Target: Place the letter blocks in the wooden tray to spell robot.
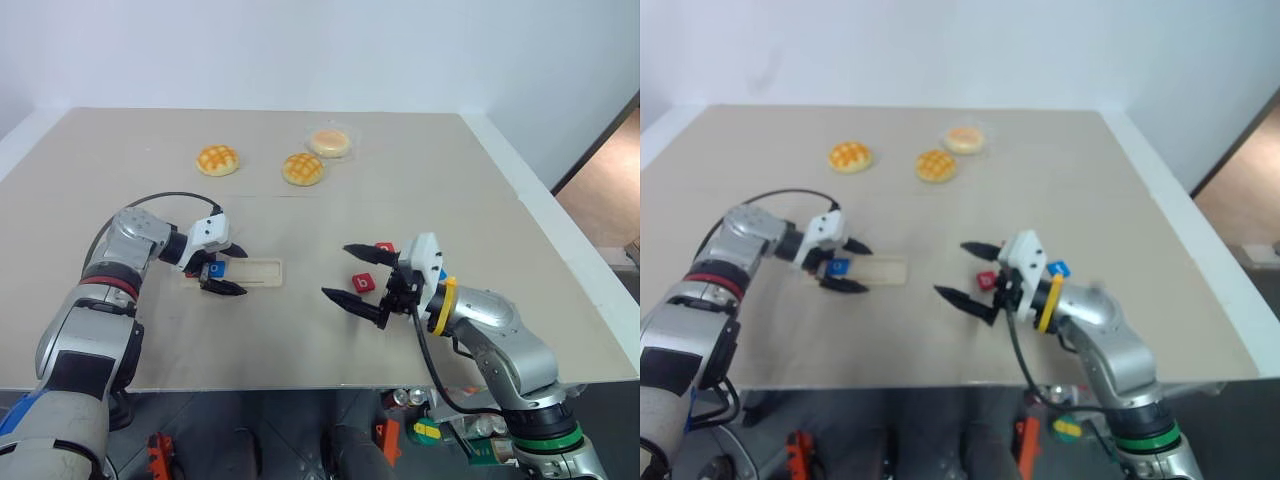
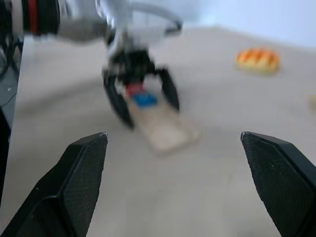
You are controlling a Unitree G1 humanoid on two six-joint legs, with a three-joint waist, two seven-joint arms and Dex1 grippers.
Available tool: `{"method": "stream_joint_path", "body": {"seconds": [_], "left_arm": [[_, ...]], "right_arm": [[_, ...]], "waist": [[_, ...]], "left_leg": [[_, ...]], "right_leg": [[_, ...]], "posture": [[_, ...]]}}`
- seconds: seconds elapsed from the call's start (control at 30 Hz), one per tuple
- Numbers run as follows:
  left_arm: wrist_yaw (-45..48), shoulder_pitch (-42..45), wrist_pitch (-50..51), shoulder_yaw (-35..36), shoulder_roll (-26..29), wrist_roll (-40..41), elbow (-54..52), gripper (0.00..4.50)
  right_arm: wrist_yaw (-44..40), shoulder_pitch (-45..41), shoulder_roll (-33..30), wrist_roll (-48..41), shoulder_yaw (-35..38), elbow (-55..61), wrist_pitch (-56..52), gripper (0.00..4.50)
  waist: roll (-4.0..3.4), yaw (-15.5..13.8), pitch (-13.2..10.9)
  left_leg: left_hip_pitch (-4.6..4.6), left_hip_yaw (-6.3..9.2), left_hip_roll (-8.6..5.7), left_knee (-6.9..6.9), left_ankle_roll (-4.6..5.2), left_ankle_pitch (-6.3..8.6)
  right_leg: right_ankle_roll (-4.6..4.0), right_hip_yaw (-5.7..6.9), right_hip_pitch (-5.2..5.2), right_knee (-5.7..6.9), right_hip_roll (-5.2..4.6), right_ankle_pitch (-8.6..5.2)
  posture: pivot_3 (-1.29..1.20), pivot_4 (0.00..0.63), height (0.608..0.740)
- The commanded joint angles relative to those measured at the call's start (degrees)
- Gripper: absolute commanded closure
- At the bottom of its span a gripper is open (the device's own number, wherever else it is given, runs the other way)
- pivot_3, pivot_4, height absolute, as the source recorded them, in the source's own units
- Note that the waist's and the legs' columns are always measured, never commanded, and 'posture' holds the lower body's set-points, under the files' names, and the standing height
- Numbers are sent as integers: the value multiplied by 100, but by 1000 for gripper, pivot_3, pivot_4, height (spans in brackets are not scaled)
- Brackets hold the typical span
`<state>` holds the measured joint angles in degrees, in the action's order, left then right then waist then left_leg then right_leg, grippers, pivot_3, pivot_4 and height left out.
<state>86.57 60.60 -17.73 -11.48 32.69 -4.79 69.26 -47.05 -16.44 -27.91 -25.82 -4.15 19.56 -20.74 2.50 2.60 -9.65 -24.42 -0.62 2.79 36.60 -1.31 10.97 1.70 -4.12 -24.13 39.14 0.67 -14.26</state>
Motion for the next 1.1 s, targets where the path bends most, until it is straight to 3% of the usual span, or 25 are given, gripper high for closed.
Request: {"method": "stream_joint_path", "body": {"seconds": [0.03,0.4,0.53,0.57,0.87,1.1], "left_arm": [[-8,40,-65,-46,135,-212,135,0],[17,-16,-264,-154,191,-440,252,0],[39,-43,-305,-135,210,-455,270,1188],[55,-53,-318,-130,221,-456,269,1291],[64,-67,-330,-117,288,-439,81,1291],[309,-412,274,-137,182,-122,-1234,1291]], "right_arm": [[-43,3,-94,-11,32,206,18,33],[-66,184,-181,106,-76,352,28,33],[-75,193,-195,147,-85,355,17,0],[-84,195,-203,158,-89,347,18,0],[-142,131,-189,238,-176,231,84,0],[-211,-25,-171,265,-207,74,126,0]], "waist": [[-1,2,0],[-2,14,1],[-2,16,1],[-2,17,1],[-2,24,1],[-2,22,1]], "left_leg": [[0,-1,0,0,0,0],[11,-1,7,-1,1,0],[17,-2,9,-1,2,-1],[19,-2,10,-1,4,-3],[22,-2,22,-3,10,-6],[21,-3,27,-4,10,-6]], "right_leg": [[0,-1,0,0,0,0],[-8,-2,4,2,8,4],[-10,-3,8,3,10,6],[-12,-3,9,3,11,7],[-21,-4,9,4,26,14],[-25,-5,7,4,29,15]], "posture": [[0,150,740],[0,150,740],[0,150,740],[0,150,740],[0,150,740],[0,150,740]]}}
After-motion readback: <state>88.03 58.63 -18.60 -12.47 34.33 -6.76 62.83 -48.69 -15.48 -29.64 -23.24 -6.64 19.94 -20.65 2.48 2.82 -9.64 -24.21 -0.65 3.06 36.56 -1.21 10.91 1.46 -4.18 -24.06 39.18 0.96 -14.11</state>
